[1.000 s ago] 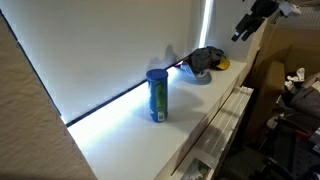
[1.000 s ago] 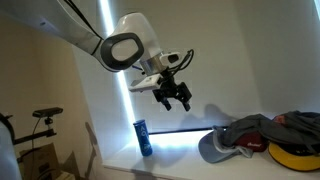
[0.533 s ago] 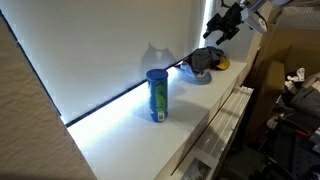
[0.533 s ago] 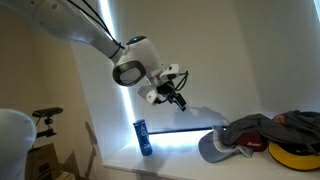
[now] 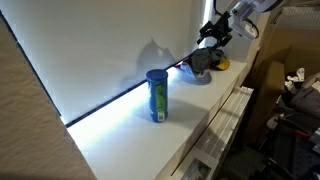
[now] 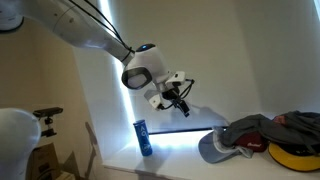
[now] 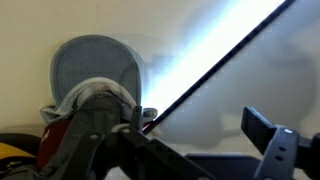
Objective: Move the grey cap away from the other caps
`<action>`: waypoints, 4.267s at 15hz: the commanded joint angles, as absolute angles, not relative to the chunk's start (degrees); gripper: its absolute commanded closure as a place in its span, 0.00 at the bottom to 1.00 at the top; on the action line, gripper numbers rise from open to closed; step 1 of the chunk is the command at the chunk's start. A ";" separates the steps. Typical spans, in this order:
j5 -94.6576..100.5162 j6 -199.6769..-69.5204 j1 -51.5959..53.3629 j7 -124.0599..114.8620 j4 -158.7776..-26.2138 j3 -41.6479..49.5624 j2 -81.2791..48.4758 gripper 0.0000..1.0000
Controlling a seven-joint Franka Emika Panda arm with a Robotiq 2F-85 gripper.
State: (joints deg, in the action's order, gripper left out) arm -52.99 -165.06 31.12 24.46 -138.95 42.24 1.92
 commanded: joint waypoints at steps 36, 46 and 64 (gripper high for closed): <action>-62.75 -164.83 13.64 12.39 -115.89 28.10 -33.61 0.00; -65.88 -166.43 16.93 9.08 -104.33 18.19 -33.93 0.00; -39.59 -171.78 24.20 -12.58 -114.60 32.60 -31.20 0.00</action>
